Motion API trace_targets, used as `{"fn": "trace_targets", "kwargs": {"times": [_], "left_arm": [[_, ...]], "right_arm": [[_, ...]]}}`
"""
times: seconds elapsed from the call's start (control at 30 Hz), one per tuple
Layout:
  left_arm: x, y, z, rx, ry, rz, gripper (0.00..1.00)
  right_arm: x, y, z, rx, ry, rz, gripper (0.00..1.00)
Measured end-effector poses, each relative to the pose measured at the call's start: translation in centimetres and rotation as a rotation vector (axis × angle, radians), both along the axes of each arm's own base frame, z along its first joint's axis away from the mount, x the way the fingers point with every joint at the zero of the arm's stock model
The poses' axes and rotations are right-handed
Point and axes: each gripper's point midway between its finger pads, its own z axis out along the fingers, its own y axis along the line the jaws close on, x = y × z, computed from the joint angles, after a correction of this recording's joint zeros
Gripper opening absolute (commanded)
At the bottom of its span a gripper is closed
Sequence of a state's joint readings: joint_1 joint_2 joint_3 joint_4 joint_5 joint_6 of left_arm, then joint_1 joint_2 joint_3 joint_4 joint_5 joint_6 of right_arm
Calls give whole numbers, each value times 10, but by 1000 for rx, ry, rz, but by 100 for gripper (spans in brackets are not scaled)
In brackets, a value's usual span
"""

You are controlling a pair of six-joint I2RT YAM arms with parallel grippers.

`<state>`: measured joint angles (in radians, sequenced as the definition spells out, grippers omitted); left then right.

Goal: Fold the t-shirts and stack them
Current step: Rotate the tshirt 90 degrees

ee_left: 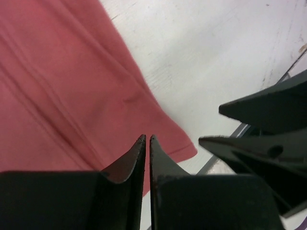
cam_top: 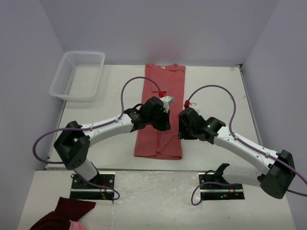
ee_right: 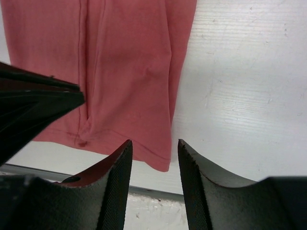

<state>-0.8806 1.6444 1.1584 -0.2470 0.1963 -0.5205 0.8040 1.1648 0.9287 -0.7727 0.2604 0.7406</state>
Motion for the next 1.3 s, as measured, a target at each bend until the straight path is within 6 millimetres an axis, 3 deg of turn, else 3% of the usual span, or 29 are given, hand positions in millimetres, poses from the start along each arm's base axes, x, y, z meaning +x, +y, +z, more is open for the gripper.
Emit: {"fn": "trace_targets", "kwargs": {"times": [0.1,0.37,0.53,0.7,0.93,1.3], "left_arm": [[-8,16,-4,25,6,38,4],[-54,66,-72,200,126,66,4],[-68,83,-94,251,168,76,4],[-68,82,-95,245,167,73,5],[-72,75,-92,223,166,52,21],[-84,61,-87,180,178,5,31]], "right_arm": [[-5,-2,-9,-2,21,-5,45],[-26,-5,-57,-1,134,-11,46],[-39,-8,-75,8,185,-11,45],[-40,-7,-75,28,178,-12,44],[-38,-5,-74,36,169,-11,44],[-38,-5,-74,36,169,-11,44]]}}
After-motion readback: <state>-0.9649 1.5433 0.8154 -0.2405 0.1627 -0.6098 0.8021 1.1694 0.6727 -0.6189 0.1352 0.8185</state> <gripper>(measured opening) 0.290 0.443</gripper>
